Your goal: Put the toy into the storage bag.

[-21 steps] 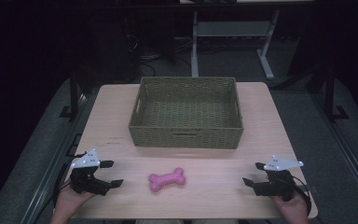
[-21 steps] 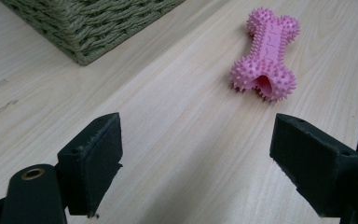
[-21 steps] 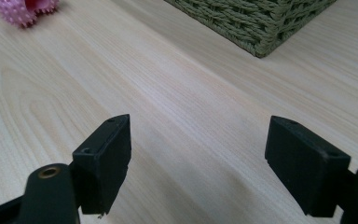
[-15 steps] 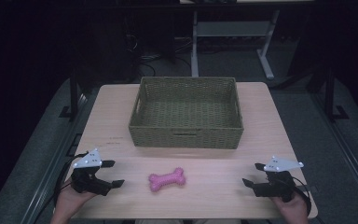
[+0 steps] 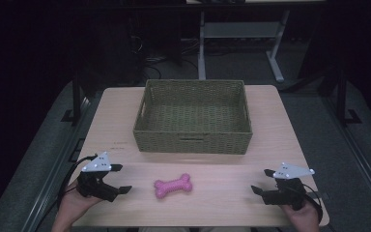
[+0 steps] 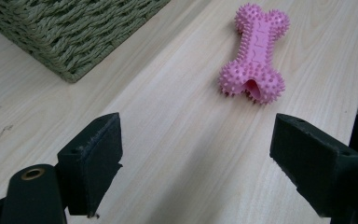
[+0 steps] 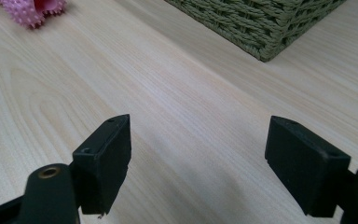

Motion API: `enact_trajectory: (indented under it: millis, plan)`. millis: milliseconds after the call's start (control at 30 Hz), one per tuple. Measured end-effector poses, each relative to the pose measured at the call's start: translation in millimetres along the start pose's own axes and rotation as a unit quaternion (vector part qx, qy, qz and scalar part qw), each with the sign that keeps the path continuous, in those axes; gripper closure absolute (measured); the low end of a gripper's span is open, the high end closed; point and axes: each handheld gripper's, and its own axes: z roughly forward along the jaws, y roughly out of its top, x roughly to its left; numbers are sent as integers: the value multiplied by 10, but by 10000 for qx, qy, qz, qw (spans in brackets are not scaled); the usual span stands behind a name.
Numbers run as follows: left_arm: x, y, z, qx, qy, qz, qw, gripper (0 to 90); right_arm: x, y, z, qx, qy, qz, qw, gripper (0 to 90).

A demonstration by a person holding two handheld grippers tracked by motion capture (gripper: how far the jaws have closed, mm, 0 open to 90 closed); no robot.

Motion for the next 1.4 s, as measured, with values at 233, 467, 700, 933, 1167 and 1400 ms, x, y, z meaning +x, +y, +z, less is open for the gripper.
enact_trajectory:
  millis: [233,467,700,933,1167,1400]
  plan:
    - [-30,63,-12,66,-53,129,9999,165,11,7,-1,-8,-16,21,10000,221]
    - [-44,175,27,156,-122,269,9994,165,5,8,-12,-47,-41,-34,10000,222]
    - [-74,259,67,271,-164,365,9988,165,16,12,-14,-64,-29,-25,10000,221]
    - [-80,308,78,315,-198,405,9985,165,16,13,-13,-63,-29,-42,10000,221]
    - [-97,365,96,422,-235,494,9976,165,23,19,-23,-90,-38,-62,9999,222]
    - [-115,455,125,496,-261,543,9969,165,25,21,-33,-79,-30,-17,10000,222]
